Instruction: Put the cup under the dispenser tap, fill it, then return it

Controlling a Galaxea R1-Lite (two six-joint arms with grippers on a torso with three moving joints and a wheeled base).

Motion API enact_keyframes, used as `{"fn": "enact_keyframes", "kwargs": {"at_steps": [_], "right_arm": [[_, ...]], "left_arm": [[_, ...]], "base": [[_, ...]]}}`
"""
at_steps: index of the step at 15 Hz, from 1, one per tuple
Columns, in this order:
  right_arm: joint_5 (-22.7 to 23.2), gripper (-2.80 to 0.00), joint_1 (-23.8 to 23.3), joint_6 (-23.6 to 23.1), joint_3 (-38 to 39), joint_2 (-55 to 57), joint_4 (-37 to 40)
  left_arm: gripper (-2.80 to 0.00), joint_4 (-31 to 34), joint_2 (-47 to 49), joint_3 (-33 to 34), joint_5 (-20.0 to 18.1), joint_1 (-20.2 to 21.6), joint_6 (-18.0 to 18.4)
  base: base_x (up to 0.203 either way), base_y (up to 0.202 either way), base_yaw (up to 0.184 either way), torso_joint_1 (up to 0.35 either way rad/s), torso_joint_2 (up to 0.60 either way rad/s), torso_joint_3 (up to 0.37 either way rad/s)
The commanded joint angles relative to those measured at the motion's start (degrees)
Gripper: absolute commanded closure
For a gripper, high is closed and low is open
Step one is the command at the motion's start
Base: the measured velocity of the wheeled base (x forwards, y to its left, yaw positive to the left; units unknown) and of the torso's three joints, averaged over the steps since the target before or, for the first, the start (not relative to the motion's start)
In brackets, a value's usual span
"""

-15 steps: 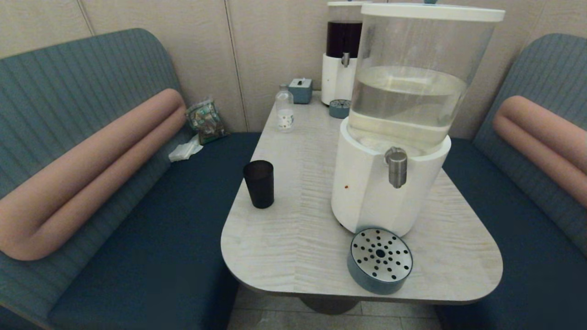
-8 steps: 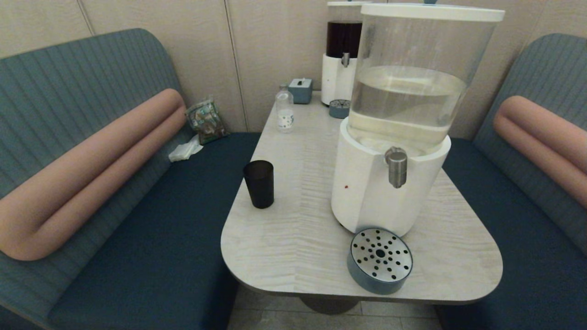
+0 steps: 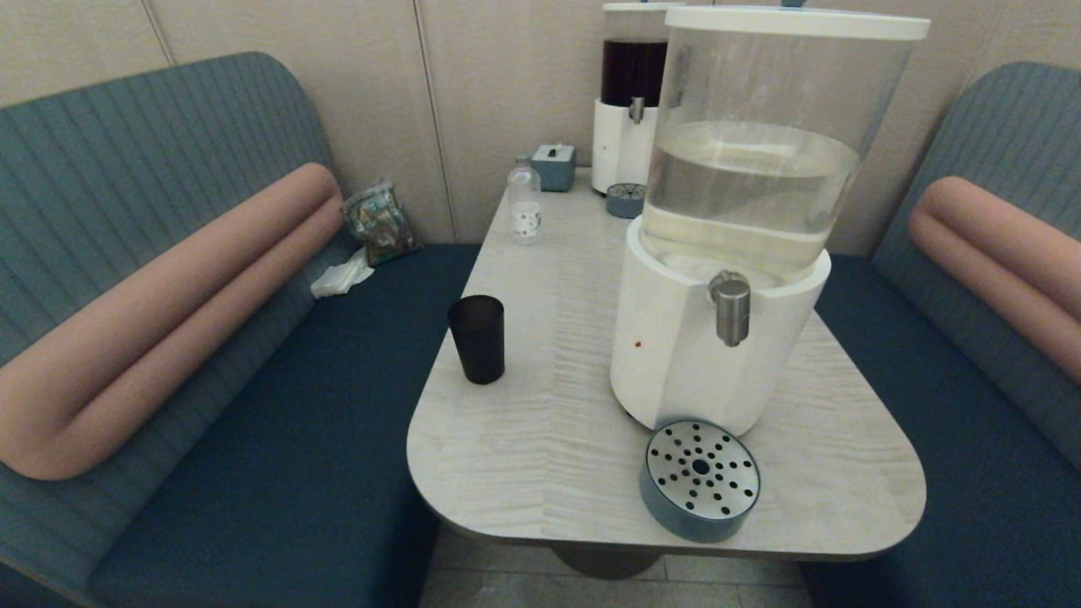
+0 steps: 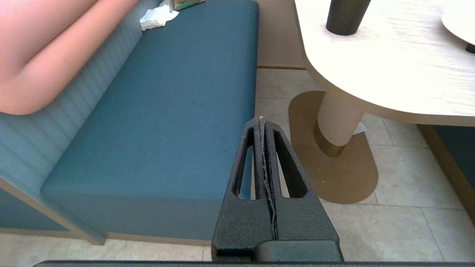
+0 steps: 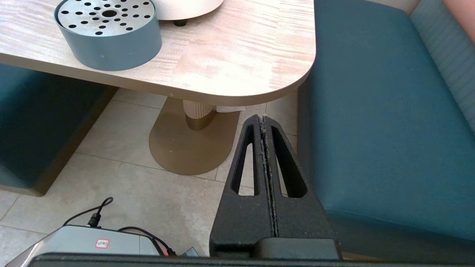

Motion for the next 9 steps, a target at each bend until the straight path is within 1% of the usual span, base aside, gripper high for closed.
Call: {"fn": "enact_keyframes", "kwargs": {"at_steps": [1, 3, 4, 5, 9], "right_arm": [[0.0, 0.00, -0.1, 0.0, 0.0, 0.0, 0.1], [-0.2, 0.00, -0.1, 0.2, -0.1, 0.0, 0.1], [-1.7, 0.00, 0.0, 1.1, -0.1, 0.1, 0.1], [-2.1, 0.00, -0.1, 1.4, 0.1, 0.1, -0.1], [-2.1, 0.00, 0.0, 1.9, 0.0, 0.1, -0.1]], "left_arm": [[0.00, 0.0, 0.0, 0.0, 0.0, 0.0, 0.0], [0.00, 0.0, 0.0, 0.0, 0.0, 0.0, 0.0], [0.00, 0.0, 0.0, 0.0, 0.0, 0.0, 0.0], [0.00, 0.0, 0.0, 0.0, 0.0, 0.0, 0.0], [0.00, 0.0, 0.0, 0.0, 0.0, 0.0, 0.0]], "base": [[0.000, 0.000, 0.000, 0.000, 0.00, 0.000], [0.000, 0.000, 0.000, 0.000, 0.00, 0.000], [0.000, 0.000, 0.000, 0.000, 0.00, 0.000], [0.000, 0.000, 0.000, 0.000, 0.00, 0.000], [0.000, 0.000, 0.000, 0.000, 0.00, 0.000]]}}
